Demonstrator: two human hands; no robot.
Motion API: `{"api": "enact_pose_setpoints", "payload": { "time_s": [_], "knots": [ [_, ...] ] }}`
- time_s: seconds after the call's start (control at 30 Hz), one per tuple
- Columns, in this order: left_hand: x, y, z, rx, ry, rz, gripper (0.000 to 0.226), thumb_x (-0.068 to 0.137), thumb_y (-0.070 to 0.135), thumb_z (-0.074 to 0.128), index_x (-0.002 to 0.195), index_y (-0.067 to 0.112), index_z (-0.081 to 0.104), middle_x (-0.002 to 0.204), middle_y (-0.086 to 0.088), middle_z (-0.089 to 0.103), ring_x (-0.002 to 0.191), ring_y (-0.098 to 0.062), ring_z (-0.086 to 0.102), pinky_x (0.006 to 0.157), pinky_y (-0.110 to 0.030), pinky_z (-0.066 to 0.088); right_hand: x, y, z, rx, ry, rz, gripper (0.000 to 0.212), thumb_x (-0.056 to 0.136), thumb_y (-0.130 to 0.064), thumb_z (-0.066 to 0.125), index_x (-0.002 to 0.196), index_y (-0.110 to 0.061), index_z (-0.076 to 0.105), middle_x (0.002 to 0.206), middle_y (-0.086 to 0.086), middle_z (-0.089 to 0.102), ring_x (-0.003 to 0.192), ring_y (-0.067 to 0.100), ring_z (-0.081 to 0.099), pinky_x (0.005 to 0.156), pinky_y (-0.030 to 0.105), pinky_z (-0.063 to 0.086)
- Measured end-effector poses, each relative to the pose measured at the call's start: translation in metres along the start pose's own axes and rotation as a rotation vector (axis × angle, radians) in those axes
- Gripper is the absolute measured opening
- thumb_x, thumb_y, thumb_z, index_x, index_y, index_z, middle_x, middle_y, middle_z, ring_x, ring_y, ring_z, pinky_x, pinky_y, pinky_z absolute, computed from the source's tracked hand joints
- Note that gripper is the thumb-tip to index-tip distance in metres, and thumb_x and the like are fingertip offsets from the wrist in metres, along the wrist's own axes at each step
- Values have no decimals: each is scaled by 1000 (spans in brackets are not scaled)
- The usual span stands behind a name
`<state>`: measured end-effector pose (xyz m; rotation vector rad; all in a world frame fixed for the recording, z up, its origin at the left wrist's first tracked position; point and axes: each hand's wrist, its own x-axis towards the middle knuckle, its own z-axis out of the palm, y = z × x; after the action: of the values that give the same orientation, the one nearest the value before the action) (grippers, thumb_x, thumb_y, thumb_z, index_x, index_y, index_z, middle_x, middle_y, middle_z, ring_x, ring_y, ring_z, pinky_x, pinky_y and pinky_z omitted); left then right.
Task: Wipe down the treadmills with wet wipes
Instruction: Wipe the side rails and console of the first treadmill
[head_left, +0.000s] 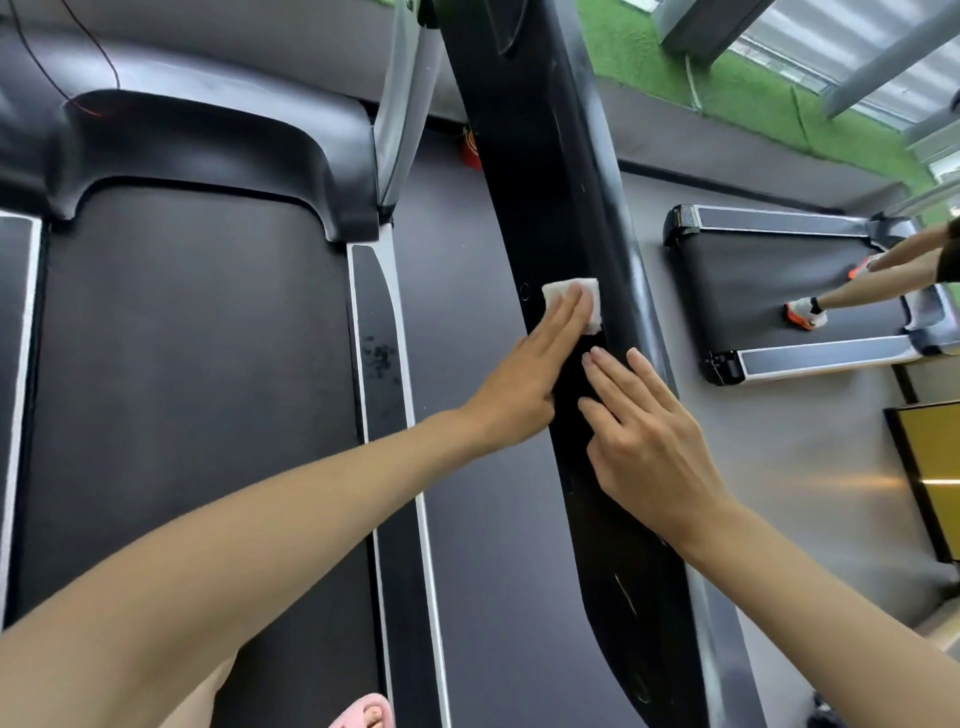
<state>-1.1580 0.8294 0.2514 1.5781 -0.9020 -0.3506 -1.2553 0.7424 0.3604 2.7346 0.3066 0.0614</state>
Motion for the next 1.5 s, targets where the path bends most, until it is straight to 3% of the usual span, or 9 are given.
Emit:
{"api": "enact_pose_setpoints", "payload": {
  "time_s": [0.13,0.27,0.4,0.63,0.87,0.97,1.07,1.27,1.5],
  "knots": [
    [46,9,-21,-189,140,-177,103,65,-26,32,153,16,-3,161,1,-12,144,-4,-8,110,-8,5,0,0,2,11,18,-12,41,87,0,31,90,2,72,129,25,58,129,33,50,116,43,27],
    [61,17,-23,-219,212,-188,103,62,-20,30,153,12,-7,161,-3,-13,148,-15,-9,120,-35,7,1,1,3,10,40,-9,49,91,-2,22,88,2,71,129,25,58,129,33,50,115,43,29],
    [10,10,13,-75,63,-88,101,86,-12,47,150,34,-15,157,16,-22,147,-11,-15,116,-61,5,0,-2,3,43,122,-3,40,91,1,30,91,5,70,124,27,60,126,36,52,112,45,35],
    [33,6,-12,-108,115,-148,101,72,-17,40,153,20,-8,161,1,-11,149,-15,-5,121,-46,11,0,1,4,22,138,3,38,88,3,31,79,3,68,110,25,66,115,36,60,111,45,35],
    [-26,8,25,-64,22,-31,106,73,-24,41,149,30,-10,156,19,-19,148,-11,-9,120,-47,16,1,-1,1,82,240,48,37,91,2,30,73,0,63,97,21,63,110,34,58,109,43,39],
    [5,6,8,-117,97,-130,103,73,-26,39,153,19,-9,161,1,-13,146,-4,-8,121,-26,8,0,1,2,59,252,36,25,83,5,40,67,-2,59,91,19,59,105,33,53,110,41,38],
    [24,15,-5,-160,141,-193,104,68,-28,32,154,15,-7,161,3,-13,136,16,-6,105,0,7,-1,3,3,44,246,35,19,77,6,46,70,0,62,100,22,60,114,34,49,111,43,36],
    [-61,25,45,-107,-29,-93,105,72,-23,40,147,31,-11,153,22,-21,145,-3,-13,119,-42,22,-2,5,-1,12,302,81,21,80,1,49,90,2,68,112,24,62,119,35,49,111,46,34],
    [-15,20,25,-241,106,-241,102,70,-28,30,154,18,-7,161,1,-14,148,-8,-5,117,-21,1,-20,-3,-9,-70,177,56,35,88,-4,42,114,4,65,128,26,58,127,36,51,114,46,29]
  ]
}}
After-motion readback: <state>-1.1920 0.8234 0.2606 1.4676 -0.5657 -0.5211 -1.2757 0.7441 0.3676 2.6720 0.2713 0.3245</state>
